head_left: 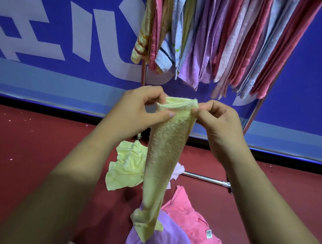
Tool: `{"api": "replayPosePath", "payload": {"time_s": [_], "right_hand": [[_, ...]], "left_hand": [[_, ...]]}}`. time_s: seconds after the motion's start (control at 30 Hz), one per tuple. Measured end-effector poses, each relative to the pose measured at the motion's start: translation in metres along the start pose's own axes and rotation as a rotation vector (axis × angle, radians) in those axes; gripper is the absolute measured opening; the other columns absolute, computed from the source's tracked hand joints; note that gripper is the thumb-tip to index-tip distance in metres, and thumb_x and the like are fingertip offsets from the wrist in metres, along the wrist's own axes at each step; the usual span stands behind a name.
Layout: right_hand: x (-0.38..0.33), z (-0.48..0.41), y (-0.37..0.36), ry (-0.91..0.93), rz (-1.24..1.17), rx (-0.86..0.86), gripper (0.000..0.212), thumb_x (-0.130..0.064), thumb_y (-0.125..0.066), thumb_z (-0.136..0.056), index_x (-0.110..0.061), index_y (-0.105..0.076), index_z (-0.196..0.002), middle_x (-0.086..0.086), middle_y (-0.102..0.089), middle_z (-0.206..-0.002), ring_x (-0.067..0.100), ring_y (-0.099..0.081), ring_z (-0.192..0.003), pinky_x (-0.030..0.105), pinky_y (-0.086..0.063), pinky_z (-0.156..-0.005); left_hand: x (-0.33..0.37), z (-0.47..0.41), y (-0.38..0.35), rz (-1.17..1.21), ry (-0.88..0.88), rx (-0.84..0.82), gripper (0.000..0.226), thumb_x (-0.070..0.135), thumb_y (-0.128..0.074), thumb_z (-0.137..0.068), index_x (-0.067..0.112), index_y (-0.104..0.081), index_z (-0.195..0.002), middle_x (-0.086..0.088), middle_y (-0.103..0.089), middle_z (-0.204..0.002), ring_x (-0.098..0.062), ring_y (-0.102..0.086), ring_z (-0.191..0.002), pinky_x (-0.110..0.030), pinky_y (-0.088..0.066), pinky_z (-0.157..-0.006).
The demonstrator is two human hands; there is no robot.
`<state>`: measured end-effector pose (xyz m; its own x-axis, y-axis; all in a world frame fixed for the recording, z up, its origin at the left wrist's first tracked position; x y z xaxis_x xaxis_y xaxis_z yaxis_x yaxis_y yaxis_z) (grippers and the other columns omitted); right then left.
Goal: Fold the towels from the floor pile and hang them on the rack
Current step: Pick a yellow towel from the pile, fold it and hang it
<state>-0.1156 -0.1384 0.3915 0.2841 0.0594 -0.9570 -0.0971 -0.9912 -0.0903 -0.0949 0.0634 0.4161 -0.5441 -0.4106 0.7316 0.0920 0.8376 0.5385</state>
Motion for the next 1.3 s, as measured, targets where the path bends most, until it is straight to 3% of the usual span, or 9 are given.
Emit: {"api": "replayPosePath", "payload": {"time_s": [0.1,0.27,0.47,0.57,0.7,0.77,0.9,1.13,1.3], "right_hand": [[0.0,-0.003,0.002,-0.011,-0.029,-0.033,0.021,-0.009,-0.072,-0.075,-0.022,-0.068,-0.059,0.008,-0.069,-0.08,0.026,-0.063,-0.085,0.054,-0.05,-0.095],[0.006,-0.001,0.0,-0.024,-0.038,-0.012,0.031,0.0,-0.069,-0.079,-0.022,-0.063,-0.057,0.0,-0.067,-0.07,0.016,-0.061,-0.071,0.036,-0.048,-0.078],[0.004,-0.003,-0.001,-0.062,-0.161,-0.014,0.023,-0.009,-0.073,-0.072,-0.021,-0.062,-0.057,0.018,-0.053,-0.076,0.032,-0.048,-0.084,0.047,-0.04,-0.081],[0.004,-0.002,0.001,-0.067,-0.198,-0.011,0.023,-0.006,-0.072,-0.073,-0.021,-0.062,-0.059,0.025,-0.055,-0.084,0.035,-0.051,-0.088,0.051,-0.044,-0.084],[0.003,-0.002,0.0,-0.036,-0.204,0.005,0.018,-0.006,-0.078,-0.074,-0.015,-0.063,-0.073,0.017,-0.061,-0.073,0.028,-0.06,-0.079,0.061,-0.048,-0.091],[0.006,-0.003,0.0,-0.042,-0.247,-0.014,0.017,0.004,-0.072,-0.084,-0.008,-0.06,-0.088,-0.002,-0.063,-0.06,0.012,-0.063,-0.063,0.049,-0.052,-0.087],[0.018,0.0,-0.002,-0.191,-0.295,-0.275,0.028,-0.005,-0.071,-0.084,0.001,-0.066,-0.111,0.01,-0.075,-0.097,0.016,-0.071,-0.085,0.029,-0.058,-0.078],[0.026,0.009,-0.003,-0.274,-0.228,-0.288,0.01,-0.005,-0.067,-0.084,-0.004,-0.066,-0.074,0.004,-0.069,-0.07,0.012,-0.065,-0.064,0.021,-0.053,-0.064],[0.018,0.008,-0.012,-0.183,-0.239,-0.223,0.017,-0.008,-0.068,-0.089,-0.012,-0.064,-0.072,-0.004,-0.045,-0.054,0.007,-0.041,-0.049,0.022,-0.043,-0.06]], "left_hand": [[0.003,0.001,0.006,0.038,0.013,-0.115,0.028,0.041,-0.073,-0.086,0.018,-0.058,-0.08,-0.009,-0.057,-0.071,-0.012,-0.05,-0.066,-0.03,-0.041,-0.065],[-0.007,-0.001,-0.007,0.092,0.035,0.055,0.029,0.047,-0.07,-0.081,0.022,-0.056,-0.082,-0.025,-0.053,-0.077,-0.02,-0.044,-0.064,-0.042,-0.041,-0.057],[-0.007,-0.003,-0.017,0.407,0.05,0.051,0.035,0.034,-0.077,-0.078,0.037,-0.059,-0.108,-0.031,-0.059,-0.093,-0.024,-0.06,-0.085,-0.053,-0.053,-0.082],[-0.008,0.0,-0.02,0.338,0.124,-0.028,0.034,0.041,-0.075,-0.077,0.025,-0.07,-0.107,-0.009,-0.074,-0.101,-0.016,-0.068,-0.094,-0.05,-0.053,-0.093],[-0.003,0.0,-0.021,0.434,0.137,0.021,0.003,0.022,-0.072,-0.088,0.021,-0.072,-0.091,0.004,-0.072,-0.085,-0.012,-0.066,-0.083,-0.039,-0.054,-0.079],[0.001,0.0,-0.021,0.498,0.154,0.061,0.004,0.014,-0.068,-0.092,0.017,-0.07,-0.092,0.004,-0.071,-0.082,-0.01,-0.067,-0.078,-0.032,-0.055,-0.07],[0.006,0.0,-0.02,0.56,0.175,0.122,0.007,0.011,-0.065,-0.093,0.015,-0.07,-0.094,0.006,-0.072,-0.079,-0.008,-0.066,-0.075,-0.023,-0.054,-0.062],[0.003,-0.001,-0.011,0.568,0.222,0.191,0.006,0.014,-0.065,-0.093,0.016,-0.07,-0.095,0.003,-0.073,-0.081,-0.011,-0.069,-0.076,-0.025,-0.054,-0.06],[-0.001,-0.003,-0.013,0.784,0.295,0.197,0.016,0.02,-0.064,-0.094,0.009,-0.069,-0.105,-0.004,-0.075,-0.092,-0.016,-0.071,-0.082,-0.026,-0.054,-0.064]]}}
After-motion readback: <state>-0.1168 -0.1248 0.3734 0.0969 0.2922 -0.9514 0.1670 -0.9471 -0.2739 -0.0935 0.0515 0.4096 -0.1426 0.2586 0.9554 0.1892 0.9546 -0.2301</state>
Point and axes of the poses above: each hand's wrist, its own z-axis away from the middle knuckle, its own y-axis out of the back of the hand, x = y × z, the point moved 2 cm from there along -z, towards the middle knuckle
